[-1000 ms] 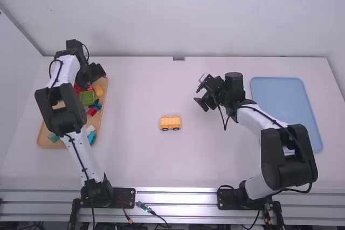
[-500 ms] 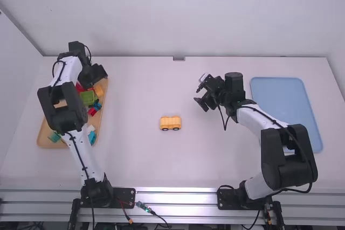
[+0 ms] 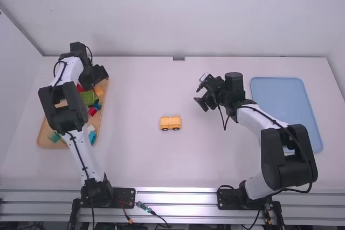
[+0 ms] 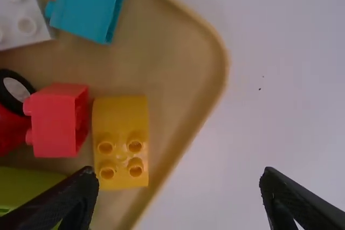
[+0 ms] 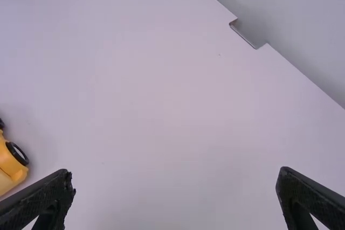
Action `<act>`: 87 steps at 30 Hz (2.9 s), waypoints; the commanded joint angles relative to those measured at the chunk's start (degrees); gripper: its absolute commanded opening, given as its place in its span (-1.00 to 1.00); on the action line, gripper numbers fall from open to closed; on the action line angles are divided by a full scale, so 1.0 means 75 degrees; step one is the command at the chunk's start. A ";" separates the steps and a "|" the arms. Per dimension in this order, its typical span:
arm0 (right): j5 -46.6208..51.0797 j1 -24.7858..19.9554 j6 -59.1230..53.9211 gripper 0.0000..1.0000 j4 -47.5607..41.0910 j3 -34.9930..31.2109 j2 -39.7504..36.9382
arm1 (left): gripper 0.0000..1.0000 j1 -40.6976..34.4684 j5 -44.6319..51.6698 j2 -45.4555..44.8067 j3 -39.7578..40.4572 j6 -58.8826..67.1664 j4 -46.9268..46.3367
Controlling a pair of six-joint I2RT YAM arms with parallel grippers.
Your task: Assemble lego blocks to make yellow taxi
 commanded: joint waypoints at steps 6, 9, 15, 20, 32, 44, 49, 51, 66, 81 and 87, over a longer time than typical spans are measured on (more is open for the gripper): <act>-0.0038 0.0064 0.0076 0.99 0.0020 0.0050 -0.0166 | 0.62 -0.0055 -0.0294 0.0233 -0.0597 0.0076 0.0242; -0.0035 0.0061 0.0076 0.99 0.0015 0.0050 -0.0166 | 0.55 -0.0041 -0.0291 0.0233 -0.0659 0.0070 0.0315; -0.0038 0.0061 0.0076 0.99 0.0017 0.0050 -0.0166 | 0.55 0.0003 -0.0312 0.0233 -0.0659 0.0064 0.0300; -0.0029 0.0055 0.0076 0.99 0.0015 0.0050 -0.0166 | 0.42 0.0000 -0.0318 0.0233 -0.0656 0.0000 0.0309; -0.0035 0.0055 0.0076 0.99 0.0029 0.0050 -0.0166 | 0.29 0.0003 -0.0930 0.0233 -0.0659 -0.0329 0.0224; -0.0035 0.0055 0.0079 0.99 0.0012 0.0050 -0.0166 | 0.21 -0.0041 -0.1271 0.0233 -0.0956 -0.0329 0.0621; -0.0035 0.0055 0.0079 0.99 0.0009 0.0050 -0.0166 | 0.17 -0.0041 -0.1268 0.0233 -0.1160 -0.0329 0.0933; -0.0035 0.0055 0.0079 0.99 0.0006 0.0050 -0.0166 | 0.15 -0.0041 -0.1268 0.0233 -0.1227 -0.0332 0.0997; -0.0035 0.0055 0.0076 0.99 -0.0017 0.0047 -0.0166 | 0.02 -0.0041 -0.0857 0.0233 -0.1469 -0.0323 0.1300; -0.0015 0.0055 0.0076 0.99 -0.0047 0.0044 -0.0166 | -0.33 -0.0041 -0.0924 0.0233 -0.1580 -0.0332 0.1466; -0.0017 0.0055 0.0076 0.99 -0.0047 0.0044 -0.0166 | -0.33 -0.0041 -0.0898 0.0233 -0.1574 -0.0332 0.1475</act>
